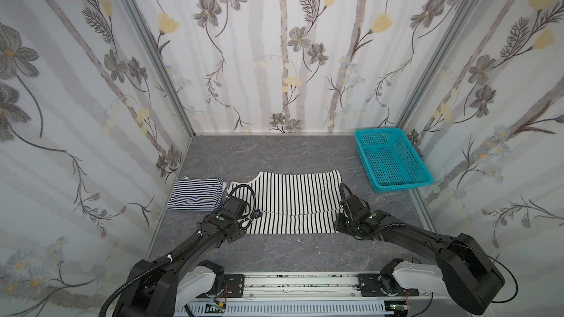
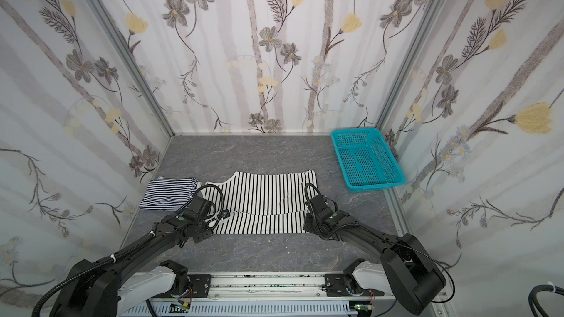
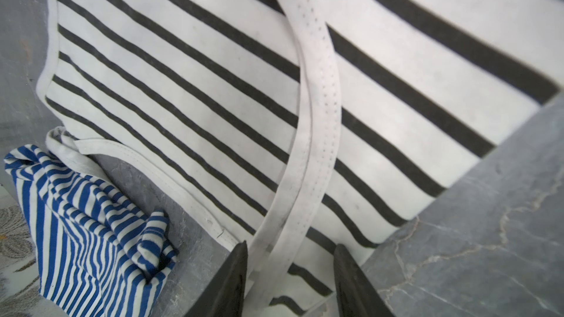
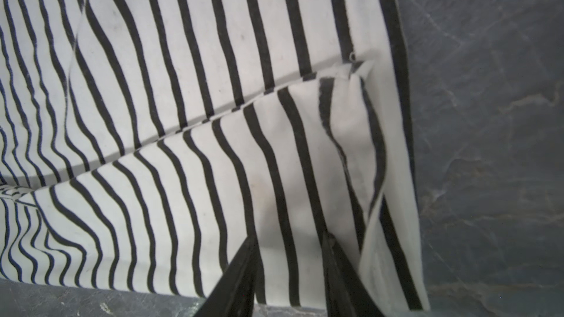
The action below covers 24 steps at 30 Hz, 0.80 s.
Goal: Fold and stack tank tops
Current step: Move the tank top to the center of the table, then fold the tank top at the center of the table.
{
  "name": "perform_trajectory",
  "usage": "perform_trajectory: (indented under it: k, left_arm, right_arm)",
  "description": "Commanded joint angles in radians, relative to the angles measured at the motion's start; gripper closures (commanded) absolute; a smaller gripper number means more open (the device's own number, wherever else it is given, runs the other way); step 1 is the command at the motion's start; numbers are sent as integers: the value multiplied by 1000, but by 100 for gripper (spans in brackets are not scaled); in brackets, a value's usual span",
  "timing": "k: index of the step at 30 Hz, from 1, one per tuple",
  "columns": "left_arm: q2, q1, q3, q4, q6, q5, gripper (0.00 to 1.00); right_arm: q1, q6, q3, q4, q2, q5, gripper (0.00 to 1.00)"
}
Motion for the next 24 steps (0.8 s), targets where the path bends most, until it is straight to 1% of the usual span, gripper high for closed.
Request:
perform_trajectory:
  k: [1, 4, 8, 11, 15, 18, 19, 23, 24]
  left_arm:
    - [-6, 2, 6, -36, 14, 19, 52]
    - [-22, 2, 24, -43, 8, 16, 51]
    - [-49, 4, 112, -46, -44, 47, 41]
    - [-41, 11, 182, -44, -64, 66, 35]
    - [15, 28, 213, -43, -48, 64, 34]
    - [28, 73, 199, -27, -5, 85, 34]
    - [34, 82, 204, -7, -7, 90, 34]
    - [111, 94, 282, 104, -88, 119, 32]
    - [141, 95, 309, 140, -111, 128, 32]
  right_arm:
    - [21, 67, -27, -151, -14, -72, 62]
    - [35, 71, 10, -198, -51, -56, 61]
    - [30, 40, 139, -290, -95, 8, 59]
    - [6, 1, 236, -322, -84, 34, 59]
    - [-35, -56, 332, -323, -26, 35, 58]
    - [-71, -88, 361, -304, 12, 36, 58]
    - [-87, -97, 363, -290, 20, 34, 58]
    - [-170, -143, 400, -219, 72, -3, 57]
    - [-187, -157, 423, -208, 94, -6, 55]
